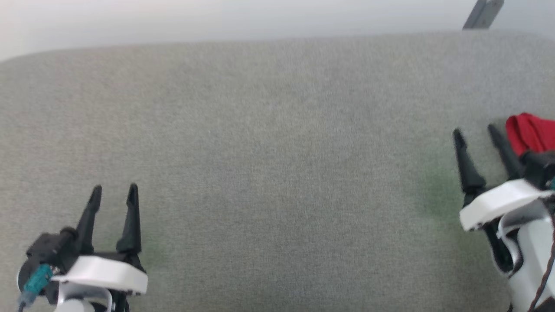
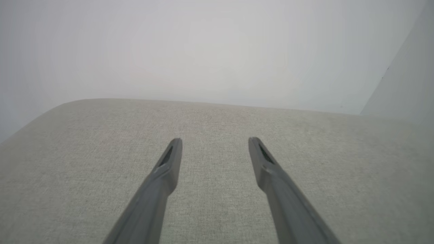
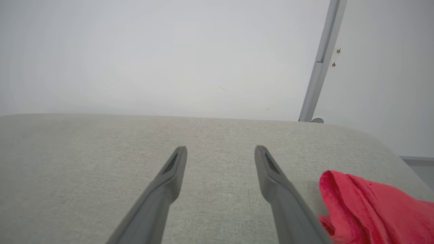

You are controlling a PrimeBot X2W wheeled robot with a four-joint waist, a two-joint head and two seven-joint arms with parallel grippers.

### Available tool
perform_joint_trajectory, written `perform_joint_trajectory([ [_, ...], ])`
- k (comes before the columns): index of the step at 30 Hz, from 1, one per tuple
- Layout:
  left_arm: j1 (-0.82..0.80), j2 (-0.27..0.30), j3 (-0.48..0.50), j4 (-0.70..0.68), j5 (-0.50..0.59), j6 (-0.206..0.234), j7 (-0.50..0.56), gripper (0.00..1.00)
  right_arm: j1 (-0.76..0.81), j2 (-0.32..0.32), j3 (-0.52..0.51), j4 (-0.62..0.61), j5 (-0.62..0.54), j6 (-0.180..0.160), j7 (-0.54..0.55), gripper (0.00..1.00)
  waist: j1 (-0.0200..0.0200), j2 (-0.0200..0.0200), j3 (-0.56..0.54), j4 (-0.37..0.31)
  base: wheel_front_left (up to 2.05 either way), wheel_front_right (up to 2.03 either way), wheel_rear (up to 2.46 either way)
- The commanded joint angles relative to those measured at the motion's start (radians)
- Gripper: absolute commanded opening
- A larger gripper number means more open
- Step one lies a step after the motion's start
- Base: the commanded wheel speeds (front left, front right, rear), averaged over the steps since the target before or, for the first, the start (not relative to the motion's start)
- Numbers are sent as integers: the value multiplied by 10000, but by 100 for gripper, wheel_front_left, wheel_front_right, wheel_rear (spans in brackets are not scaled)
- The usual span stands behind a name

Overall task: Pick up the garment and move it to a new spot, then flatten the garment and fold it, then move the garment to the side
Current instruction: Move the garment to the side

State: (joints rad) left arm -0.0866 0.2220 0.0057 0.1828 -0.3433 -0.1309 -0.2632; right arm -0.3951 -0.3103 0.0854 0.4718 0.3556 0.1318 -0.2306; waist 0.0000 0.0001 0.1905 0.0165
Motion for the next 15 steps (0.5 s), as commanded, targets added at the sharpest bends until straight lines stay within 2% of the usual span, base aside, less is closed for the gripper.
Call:
perform_joint_trajectory([
  [1,138,-25,13,-3,62,14,-18,100,137,18,15,-74,69,-24,-88,100,0,-1,-425,172,0,0,0],
  [15,1496,-253,260,-772,90,14,-18,100,2431,485,-424,-1825,101,-22,-276,100,0,-1,-1343,173,0,0,0],
])
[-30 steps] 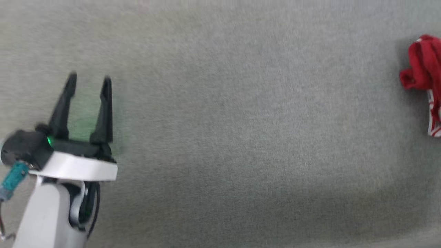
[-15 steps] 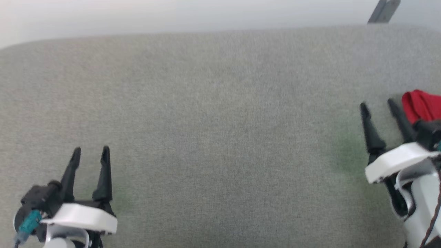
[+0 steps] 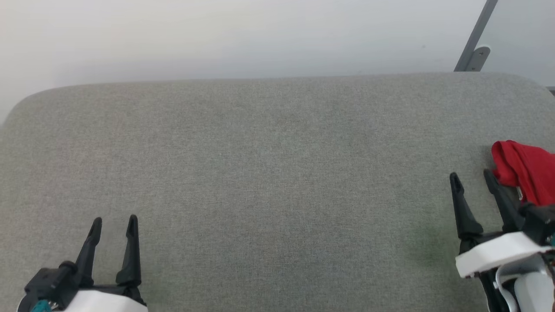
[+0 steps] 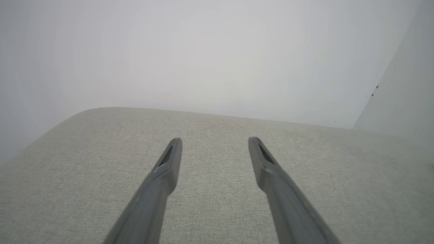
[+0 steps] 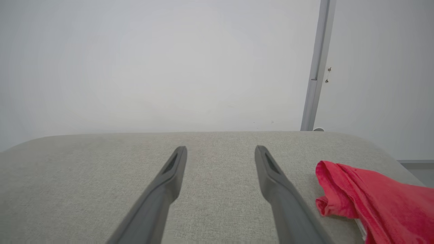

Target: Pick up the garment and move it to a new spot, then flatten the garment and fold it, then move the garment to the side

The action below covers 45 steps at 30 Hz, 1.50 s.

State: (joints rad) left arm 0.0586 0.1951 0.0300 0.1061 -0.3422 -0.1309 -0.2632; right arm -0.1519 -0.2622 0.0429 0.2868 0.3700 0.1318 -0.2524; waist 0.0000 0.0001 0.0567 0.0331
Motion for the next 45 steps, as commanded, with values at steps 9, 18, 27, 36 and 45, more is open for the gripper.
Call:
perform_joint_trajectory([
  [9,615,-41,221,-621,228,14,-18,100,782,446,-329,-1150,-434,-22,461,100,0,-1,-110,49,0,0,0],
  [18,628,-17,161,-575,106,14,-18,100,992,594,-347,-1588,-525,-22,728,100,0,-1,-124,100,0,0,0],
  [27,563,-82,199,-556,203,14,-18,100,1054,653,-356,-1755,-464,-23,772,100,0,-1,-94,66,0,0,0],
  [36,504,-110,195,-558,144,14,-18,100,1133,708,-441,-1846,-477,-23,745,100,0,-1,-45,55,0,0,0],
  [45,503,-278,124,-185,-140,3,76,0,1236,825,-430,-1494,-142,2,828,0,1,-1,-33,39,0,0,0],
])
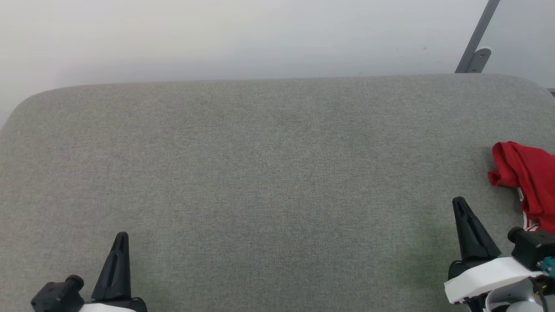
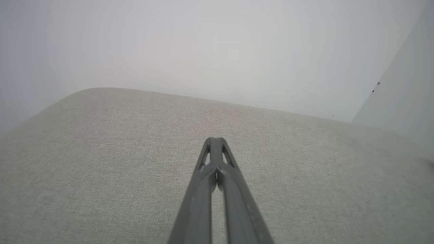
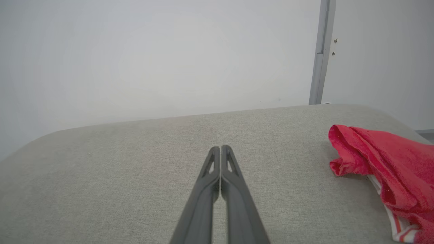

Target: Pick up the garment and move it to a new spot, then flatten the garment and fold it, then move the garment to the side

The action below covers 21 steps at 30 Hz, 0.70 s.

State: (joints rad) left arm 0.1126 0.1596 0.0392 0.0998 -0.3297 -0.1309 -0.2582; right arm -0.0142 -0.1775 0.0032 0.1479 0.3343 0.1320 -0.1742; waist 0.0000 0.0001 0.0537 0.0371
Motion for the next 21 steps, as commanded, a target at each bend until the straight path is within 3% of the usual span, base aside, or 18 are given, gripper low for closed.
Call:
perform_joint_trajectory([
  [1,-94,57,38,-87,-643,6,120,0,-165,14,-64,-78,582,-1,127,0,0,-1,-11,-7,0,0,0],
  [21,-689,-136,105,359,-3919,2,959,0,-393,330,-350,186,3756,-5,840,0,0,-1,-93,-67,0,0,0],
])
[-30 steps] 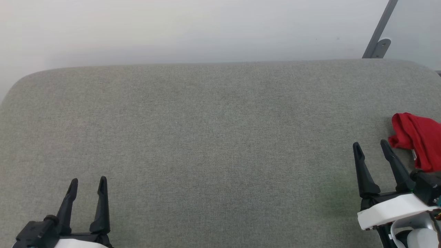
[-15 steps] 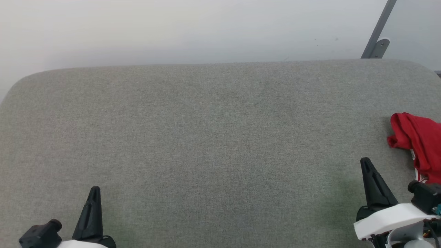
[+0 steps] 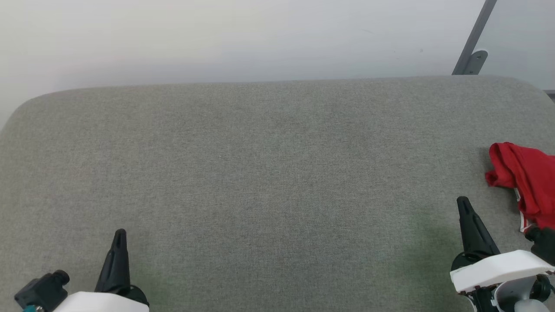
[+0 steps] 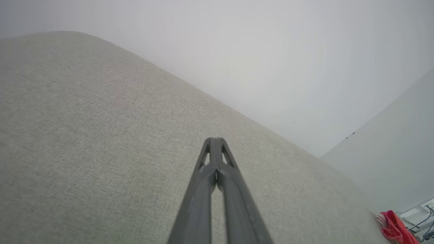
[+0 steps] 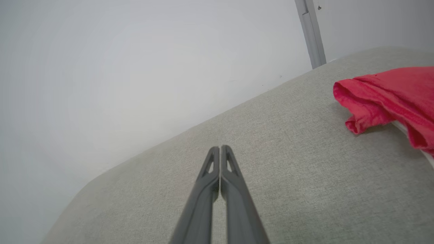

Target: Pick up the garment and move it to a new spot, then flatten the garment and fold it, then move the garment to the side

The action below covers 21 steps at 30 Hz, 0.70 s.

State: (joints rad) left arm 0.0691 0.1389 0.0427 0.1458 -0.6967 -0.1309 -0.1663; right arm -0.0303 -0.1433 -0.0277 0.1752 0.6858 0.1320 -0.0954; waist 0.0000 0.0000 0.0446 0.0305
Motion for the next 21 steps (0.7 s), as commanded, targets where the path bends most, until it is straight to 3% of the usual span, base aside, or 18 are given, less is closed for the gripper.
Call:
perform_joint_trajectory([
  [1,-278,62,75,-86,-398,2,82,0,-242,2,-54,-74,382,-5,86,0,1,0,-6,-4,0,0,0],
  [21,-697,-131,164,179,-2833,2,741,0,-405,251,-277,120,2773,-8,622,0,0,0,-83,-61,0,0,0],
])
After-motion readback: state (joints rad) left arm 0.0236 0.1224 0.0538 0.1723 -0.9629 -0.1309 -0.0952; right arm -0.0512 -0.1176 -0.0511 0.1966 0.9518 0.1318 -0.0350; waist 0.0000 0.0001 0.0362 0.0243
